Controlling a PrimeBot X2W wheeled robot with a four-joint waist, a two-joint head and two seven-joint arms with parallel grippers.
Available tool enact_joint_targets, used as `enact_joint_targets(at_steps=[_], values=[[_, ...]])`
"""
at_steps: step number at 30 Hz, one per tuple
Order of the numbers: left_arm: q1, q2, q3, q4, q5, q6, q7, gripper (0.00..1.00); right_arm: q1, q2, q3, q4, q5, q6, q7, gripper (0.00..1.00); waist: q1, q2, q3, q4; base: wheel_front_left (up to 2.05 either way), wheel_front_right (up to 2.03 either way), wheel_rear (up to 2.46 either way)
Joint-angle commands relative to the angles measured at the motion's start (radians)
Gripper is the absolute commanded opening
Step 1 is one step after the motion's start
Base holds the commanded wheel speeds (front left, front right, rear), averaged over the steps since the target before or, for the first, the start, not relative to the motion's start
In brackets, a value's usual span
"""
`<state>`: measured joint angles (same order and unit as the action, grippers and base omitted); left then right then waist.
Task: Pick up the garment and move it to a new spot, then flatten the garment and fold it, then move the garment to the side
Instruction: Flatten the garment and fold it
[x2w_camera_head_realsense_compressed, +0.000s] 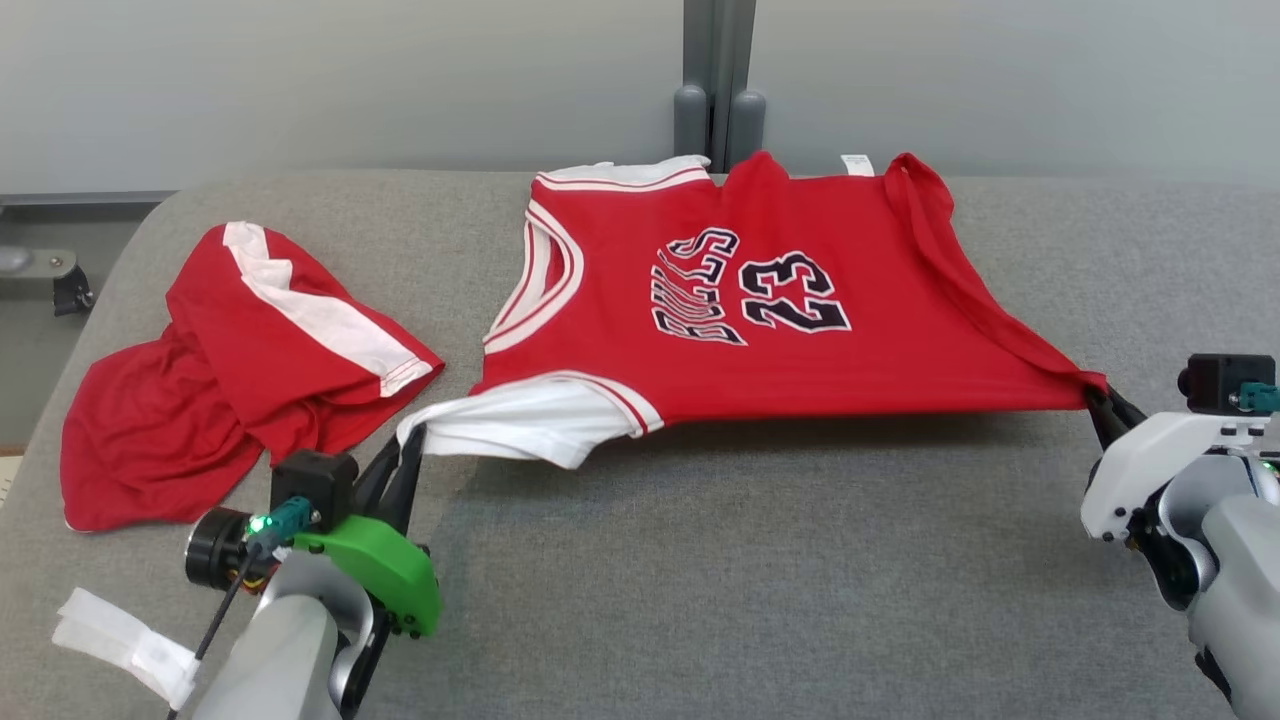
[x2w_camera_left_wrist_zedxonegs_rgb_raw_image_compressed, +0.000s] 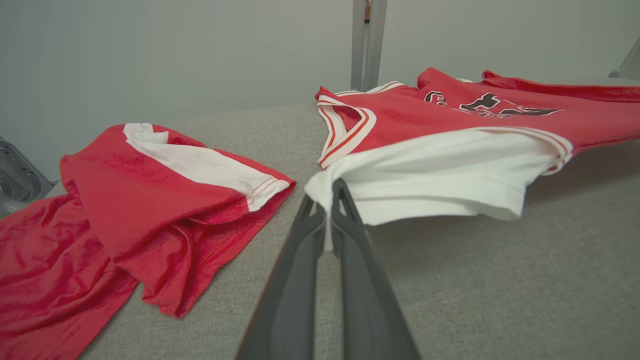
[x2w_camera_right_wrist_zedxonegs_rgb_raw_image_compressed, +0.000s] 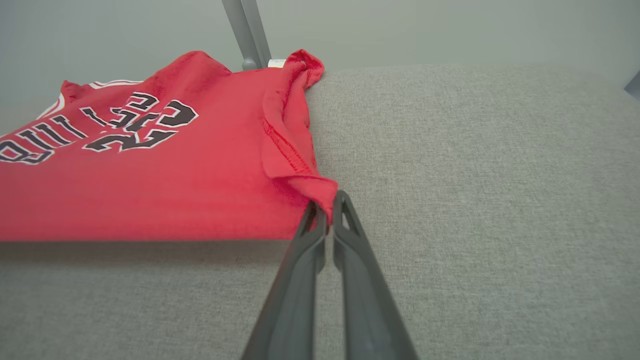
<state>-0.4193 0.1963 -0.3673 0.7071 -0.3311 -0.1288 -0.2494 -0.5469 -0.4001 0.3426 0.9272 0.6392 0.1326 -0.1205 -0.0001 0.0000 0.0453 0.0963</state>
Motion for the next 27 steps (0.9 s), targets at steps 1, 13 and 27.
enact_joint_targets(at_steps=[1, 13, 27], values=[[0.040, 0.019, -0.007, -0.021, -0.016, 0.001, 0.009, 0.00, 0.038, -0.032, 0.012, -0.011, 0.025, -0.004, 0.022, 0.00, 0.0001, 0.0000, -0.015, 0.001, 0.00, 0.00, 0.00], [0.337, 0.146, -0.084, -0.338, -0.046, 0.040, 0.129, 0.00, 0.296, -0.255, 0.170, -0.326, 0.301, -0.004, 0.309, 0.00, 0.0001, 0.0000, -0.057, -0.009, 0.00, 0.00, 0.00], [0.524, 0.324, -0.093, -0.781, -0.039, 0.085, 0.363, 0.00, 0.534, -0.441, 0.087, -0.617, 0.502, -0.004, 0.595, 0.00, 0.0001, 0.0000, -0.035, -0.013, 0.00, 0.00, 0.00]])
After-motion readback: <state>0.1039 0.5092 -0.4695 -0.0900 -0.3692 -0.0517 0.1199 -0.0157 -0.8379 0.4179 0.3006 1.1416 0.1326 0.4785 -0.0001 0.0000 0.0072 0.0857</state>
